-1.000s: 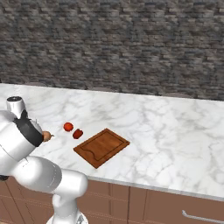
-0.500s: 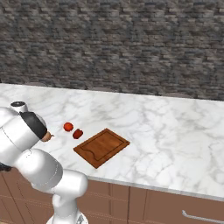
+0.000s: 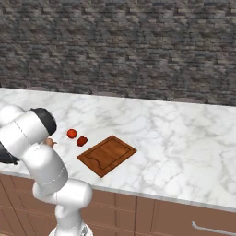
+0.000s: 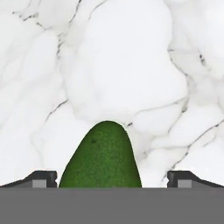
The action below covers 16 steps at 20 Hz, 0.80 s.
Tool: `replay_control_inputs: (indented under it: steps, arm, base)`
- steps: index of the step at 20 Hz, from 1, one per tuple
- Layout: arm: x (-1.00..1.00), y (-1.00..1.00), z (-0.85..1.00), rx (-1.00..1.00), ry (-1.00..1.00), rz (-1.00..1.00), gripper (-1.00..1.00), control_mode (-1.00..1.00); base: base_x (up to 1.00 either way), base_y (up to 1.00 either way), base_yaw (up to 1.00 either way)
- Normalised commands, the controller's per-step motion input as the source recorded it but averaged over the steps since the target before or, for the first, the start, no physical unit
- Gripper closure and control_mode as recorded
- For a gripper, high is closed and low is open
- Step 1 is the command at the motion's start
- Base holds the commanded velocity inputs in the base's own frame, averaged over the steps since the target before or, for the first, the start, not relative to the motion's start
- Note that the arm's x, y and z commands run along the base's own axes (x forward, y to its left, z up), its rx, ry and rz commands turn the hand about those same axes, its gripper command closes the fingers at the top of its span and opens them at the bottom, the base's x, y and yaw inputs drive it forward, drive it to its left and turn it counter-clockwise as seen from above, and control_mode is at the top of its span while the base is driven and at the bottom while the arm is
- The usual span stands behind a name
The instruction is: Place the avocado, onion, tomato, and bell pepper on the cutting board.
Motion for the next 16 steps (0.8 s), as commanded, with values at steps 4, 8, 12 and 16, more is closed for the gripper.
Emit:
replay_control_inputs:
  steps: [4, 8, 12, 16]
  arm:
    - [0.04, 0.05, -0.14, 0.00, 0.02, 0.00, 1.00, -1.00]
    - [-0.24, -0.08, 0.11, 0.00, -0.02, 0.00, 1.00, -1.00]
    - [-0.52, -0.33, 0.64, 0.00, -0.10, -0.02, 1.00, -1.00]
    - [-0.53, -0.48, 0.83, 0.00, -0.13, -0.05, 1.00, -1.00]
  base:
    - [0.00, 0.00, 0.00]
    - [0.00, 0.00, 0.00]
    - [0.00, 0.00, 0.00]
    - [0.00, 0.00, 0.00]
